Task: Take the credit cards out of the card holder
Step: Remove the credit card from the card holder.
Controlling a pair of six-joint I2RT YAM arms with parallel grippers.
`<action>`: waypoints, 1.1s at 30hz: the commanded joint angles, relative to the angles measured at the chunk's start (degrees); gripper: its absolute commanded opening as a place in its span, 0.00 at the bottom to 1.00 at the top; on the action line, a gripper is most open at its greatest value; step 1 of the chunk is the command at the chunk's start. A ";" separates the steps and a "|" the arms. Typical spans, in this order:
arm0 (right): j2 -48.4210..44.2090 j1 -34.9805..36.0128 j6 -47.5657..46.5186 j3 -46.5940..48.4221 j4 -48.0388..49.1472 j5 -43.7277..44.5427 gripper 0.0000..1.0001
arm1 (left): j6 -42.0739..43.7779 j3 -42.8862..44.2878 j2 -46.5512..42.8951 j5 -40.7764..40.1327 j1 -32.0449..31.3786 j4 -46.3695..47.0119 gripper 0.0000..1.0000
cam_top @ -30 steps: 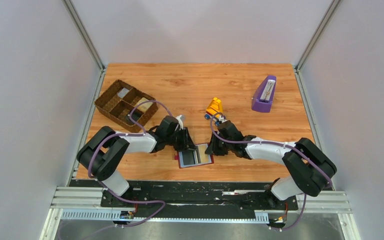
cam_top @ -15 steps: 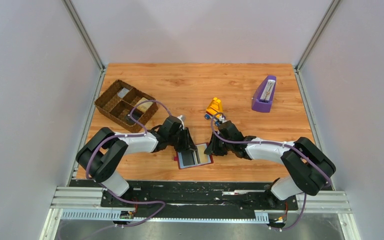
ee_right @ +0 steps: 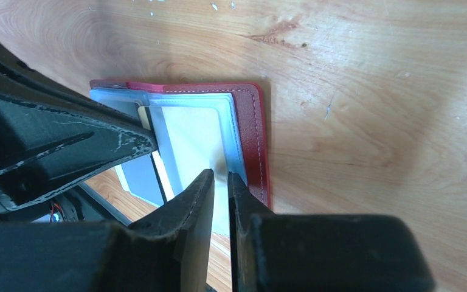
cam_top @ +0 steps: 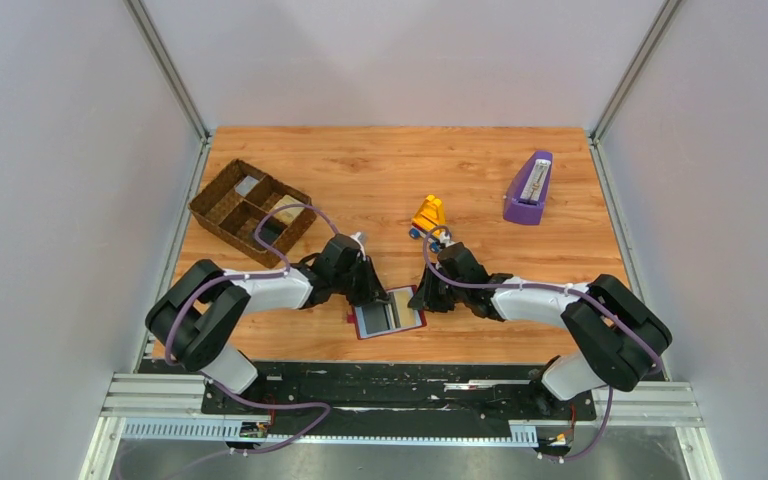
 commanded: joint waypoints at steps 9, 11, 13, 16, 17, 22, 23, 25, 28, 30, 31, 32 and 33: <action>0.55 0.01 1.05 -1.32 0.37 0.48 0.16 | -2.06 -1.31 -7.68 0.86 -0.46 1.69 0.00; 0.41 -0.13 1.09 -1.31 0.04 0.78 0.16 | -1.12 -0.79 -7.67 -0.75 -0.45 -1.27 0.00; 0.05 -0.39 1.00 -1.35 -0.33 1.06 0.16 | 0.16 -0.18 -7.73 -1.88 -0.41 -4.01 0.00; -0.83 -0.69 0.78 -1.46 -0.99 1.48 0.16 | 1.71 0.52 -8.51 -2.91 -0.05 -7.60 0.00; -1.24 -0.90 0.67 -1.42 -1.20 1.59 0.16 | 2.36 0.62 -8.76 -2.90 0.15 -8.09 0.00; -3.09 -1.24 -1.67 0.02 -2.90 2.85 0.16 | 4.07 0.86 -11.81 -1.08 3.32 -9.33 0.00; -3.53 -1.24 -2.58 0.58 -3.77 3.29 0.16 | 4.58 1.38 -12.21 -0.89 3.86 -9.61 0.00; -4.67 -1.24 -5.03 1.53 -5.04 3.91 0.17 | 5.19 2.65 -13.42 -1.28 4.29 -11.34 0.00; -7.28 -1.17 -11.93 2.02 -3.76 3.80 0.20 | 6.04 4.38 -14.83 -1.79 4.38 -14.47 0.00; -9.96 -1.16 -16.23 1.24 0.15 3.96 0.22 | 6.49 5.60 -15.52 -2.41 4.46 -16.77 0.00; -11.35 -1.09 -18.70 0.44 2.48 3.87 0.23 | 6.59 6.42 -15.78 -3.04 4.52 -18.11 0.00; -12.97 -1.07 -21.00 -0.61 4.99 3.36 0.23 | 6.66 6.68 -16.41 -3.43 4.50 -18.70 0.00; -14.60 -0.86 -24.09 -2.12 8.37 2.69 0.23 | 6.58 7.01 -16.75 -4.00 4.68 -19.67 0.00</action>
